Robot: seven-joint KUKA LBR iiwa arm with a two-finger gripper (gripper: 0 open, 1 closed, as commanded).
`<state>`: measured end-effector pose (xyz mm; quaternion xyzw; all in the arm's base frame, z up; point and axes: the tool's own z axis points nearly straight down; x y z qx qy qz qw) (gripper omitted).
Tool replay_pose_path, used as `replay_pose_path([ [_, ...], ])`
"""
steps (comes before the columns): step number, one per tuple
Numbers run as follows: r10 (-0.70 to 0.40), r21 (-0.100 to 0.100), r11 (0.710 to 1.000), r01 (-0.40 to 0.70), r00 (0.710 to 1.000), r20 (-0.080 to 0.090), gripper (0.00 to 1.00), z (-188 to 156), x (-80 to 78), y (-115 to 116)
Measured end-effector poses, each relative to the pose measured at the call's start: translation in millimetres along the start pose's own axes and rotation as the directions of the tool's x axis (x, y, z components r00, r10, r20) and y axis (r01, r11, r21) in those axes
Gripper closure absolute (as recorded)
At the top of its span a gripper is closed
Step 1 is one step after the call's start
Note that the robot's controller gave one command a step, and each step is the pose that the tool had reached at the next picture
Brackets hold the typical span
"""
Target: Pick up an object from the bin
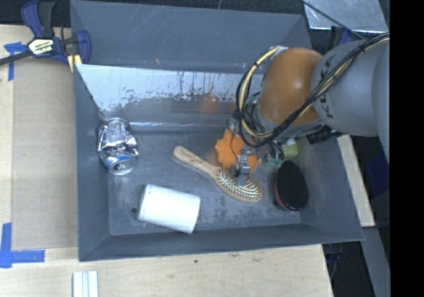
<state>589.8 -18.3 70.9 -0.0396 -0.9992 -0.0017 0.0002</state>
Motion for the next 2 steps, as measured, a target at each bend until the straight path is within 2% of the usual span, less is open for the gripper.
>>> replay_pose_path([
  [1,-0.007,0.001,1.0,0.007,1.0,0.002,1.0,-3.0,0.2,2.7],
  [2,-0.022,0.002,1.0,0.022,1.0,0.014,1.0,-178.0,7.4,-38.7],
])
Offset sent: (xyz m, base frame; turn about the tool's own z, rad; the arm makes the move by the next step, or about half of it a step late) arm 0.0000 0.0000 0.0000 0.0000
